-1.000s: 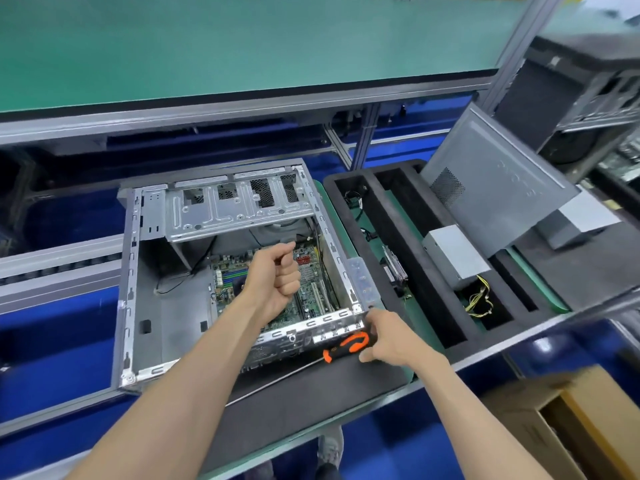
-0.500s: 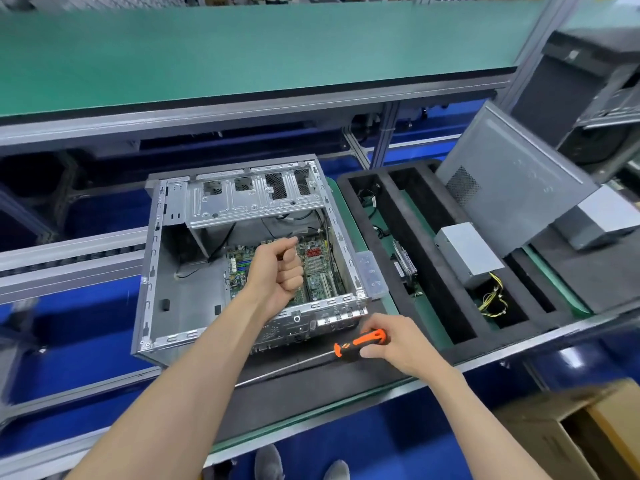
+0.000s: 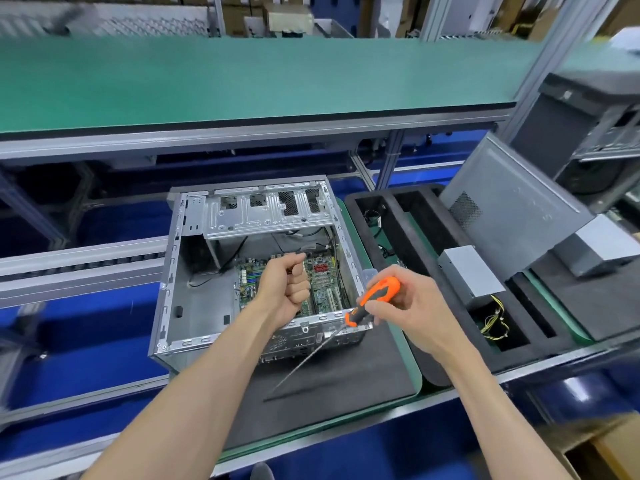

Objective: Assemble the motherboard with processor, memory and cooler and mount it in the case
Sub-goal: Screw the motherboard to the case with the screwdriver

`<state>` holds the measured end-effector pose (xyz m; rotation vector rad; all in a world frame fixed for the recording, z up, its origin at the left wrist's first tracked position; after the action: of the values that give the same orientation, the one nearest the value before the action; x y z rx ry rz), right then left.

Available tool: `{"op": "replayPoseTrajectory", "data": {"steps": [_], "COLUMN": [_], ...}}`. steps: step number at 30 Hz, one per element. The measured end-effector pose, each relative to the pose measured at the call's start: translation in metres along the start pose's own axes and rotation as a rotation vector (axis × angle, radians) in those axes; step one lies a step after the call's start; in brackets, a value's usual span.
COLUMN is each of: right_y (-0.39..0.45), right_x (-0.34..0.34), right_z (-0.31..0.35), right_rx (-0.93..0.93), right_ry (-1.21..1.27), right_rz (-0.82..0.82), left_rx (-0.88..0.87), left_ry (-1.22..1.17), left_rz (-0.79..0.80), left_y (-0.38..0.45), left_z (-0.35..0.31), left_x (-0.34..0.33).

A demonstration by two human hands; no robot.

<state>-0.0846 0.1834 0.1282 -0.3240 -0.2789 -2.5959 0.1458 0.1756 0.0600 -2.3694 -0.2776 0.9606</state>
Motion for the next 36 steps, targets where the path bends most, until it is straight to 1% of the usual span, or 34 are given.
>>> {"op": "replayPoseTrajectory", "data": {"steps": [3,5,7,9,14,18,21,23,26,29,32,36], "right_y": [0.028,0.050,0.071,0.093,0.144,0.174,0.186,0.191,0.196,0.202,0.204,0.201], "right_x": [-0.002,-0.004,-0.005,-0.007,-0.010,-0.003,-0.002,-0.007,-0.017,-0.032,-0.056,-0.089], "right_z": [0.020,0.032,0.045,0.057,0.069,0.072,0.075,0.082,0.097,0.108,0.109,0.097], "right_rx": [0.078,0.125,0.164,0.186,0.145,0.141,0.187,0.253,0.361,0.453,0.481,0.449], "right_ry": [0.019,-0.014,-0.067,-0.068,0.043,0.109,0.106,0.126,0.139,0.204,0.271,0.199], "right_rz": [-0.063,-0.097,-0.138,-0.188,-0.404,-0.617,-0.688,-0.716,-0.691,-0.562,-0.411,-0.322], "left_rx": [0.028,0.031,0.035,0.045,0.044,-0.023,-0.068,-0.051,-0.005,-0.086,-0.181,-0.187], "left_ry": [-0.111,-0.174,-0.214,-0.238,-0.250,-0.309,-0.388,-0.506,-0.699,-0.769,-0.726,-0.650], "left_rz": [0.002,0.007,0.007,-0.002,-0.026,-0.083,-0.139,-0.101,0.020,0.101,0.152,0.263], "left_y": [-0.004,-0.006,-0.008,-0.009,-0.014,-0.016,-0.015,-0.014,-0.012,-0.008,-0.007,-0.003], "left_z": [-0.003,-0.006,-0.009,-0.011,-0.021,-0.037,-0.048,-0.055,-0.062,-0.064,-0.068,-0.073], "left_x": [0.002,0.005,0.008,0.012,0.019,0.028,0.036,0.041,0.047,0.045,0.041,0.041]}}
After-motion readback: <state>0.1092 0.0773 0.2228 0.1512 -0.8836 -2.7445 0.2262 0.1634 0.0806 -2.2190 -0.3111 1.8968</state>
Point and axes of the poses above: each hand's wrist, its own y-axis towards the middle knuckle, its own x-axis out of the back of the hand, z = x × y, the point moved 1 cm from there along y, towards the middle knuckle, and after that the axes turned 6 degrees about x, right-handed, at the moved point
